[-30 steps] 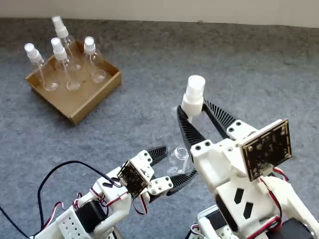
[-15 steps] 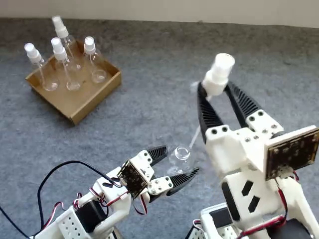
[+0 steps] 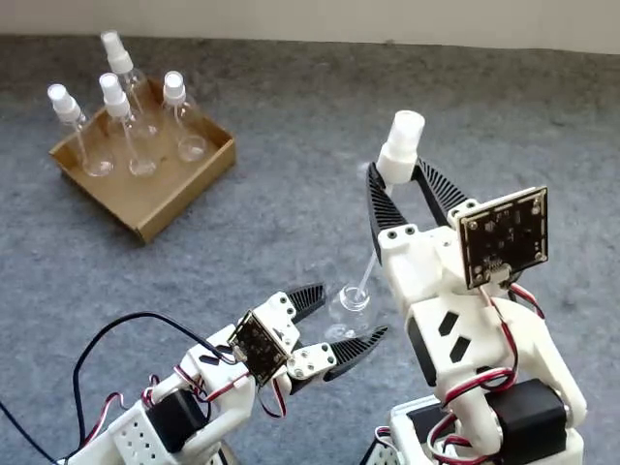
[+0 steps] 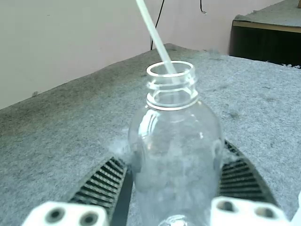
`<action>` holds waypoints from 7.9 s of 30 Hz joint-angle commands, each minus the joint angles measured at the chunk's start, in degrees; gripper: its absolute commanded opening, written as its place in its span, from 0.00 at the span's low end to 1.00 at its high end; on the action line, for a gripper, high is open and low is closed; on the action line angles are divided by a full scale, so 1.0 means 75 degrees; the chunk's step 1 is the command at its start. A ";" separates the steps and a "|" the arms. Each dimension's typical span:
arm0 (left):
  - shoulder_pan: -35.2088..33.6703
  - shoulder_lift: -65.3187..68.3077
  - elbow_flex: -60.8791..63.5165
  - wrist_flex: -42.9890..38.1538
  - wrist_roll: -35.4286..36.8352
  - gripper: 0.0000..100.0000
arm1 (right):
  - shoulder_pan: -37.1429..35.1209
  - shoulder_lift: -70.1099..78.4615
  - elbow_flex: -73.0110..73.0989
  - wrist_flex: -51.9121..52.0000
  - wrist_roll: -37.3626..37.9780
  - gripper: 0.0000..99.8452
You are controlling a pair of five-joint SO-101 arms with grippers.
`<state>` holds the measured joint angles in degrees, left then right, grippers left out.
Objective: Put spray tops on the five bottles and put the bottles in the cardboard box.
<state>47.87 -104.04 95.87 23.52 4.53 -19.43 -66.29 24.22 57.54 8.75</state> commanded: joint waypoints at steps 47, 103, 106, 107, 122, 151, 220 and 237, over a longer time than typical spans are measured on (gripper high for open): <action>-0.0404 -0.0100 0.0158 -0.0481 0.0094 0.13 | -0.2010 -0.4190 0.3229 0.2163 0.0703 0.13; -0.6218 -0.0064 -0.0018 -0.2028 -0.0551 0.13 | 0.1565 -0.5234 0.4062 0.3065 0.0281 0.01; -0.6793 -0.0064 -0.0240 -0.2028 -0.0551 0.13 | 0.2374 -0.5234 0.4073 0.3053 0.0281 0.01; -0.6957 -0.0064 -0.0275 -0.2028 -0.0551 0.13 | 0.2608 -0.5234 0.4073 0.3053 0.0293 0.01; -0.7519 -0.0053 -0.0381 -0.2778 -0.2649 0.13 | 0.3264 -0.5234 0.8387 -0.0205 0.0281 0.01; -0.5609 -0.0029 -0.1448 -0.1571 -0.0586 0.12 | -0.1225 -0.5234 1.0837 -0.2866 -0.2086 0.01; -0.6605 0.5281 -0.3745 -0.2227 0.1125 0.12 | -0.2374 -0.5234 1.0837 -0.2772 -0.2110 0.01; -0.8727 1.1270 -0.5820 -0.5275 0.0316 0.13 | -0.2104 -0.5234 1.0837 -0.2620 -0.2098 0.01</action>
<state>-15.96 -25.27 56.04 -6.02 7.52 -36.92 -105.05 95.52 37.58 -6.73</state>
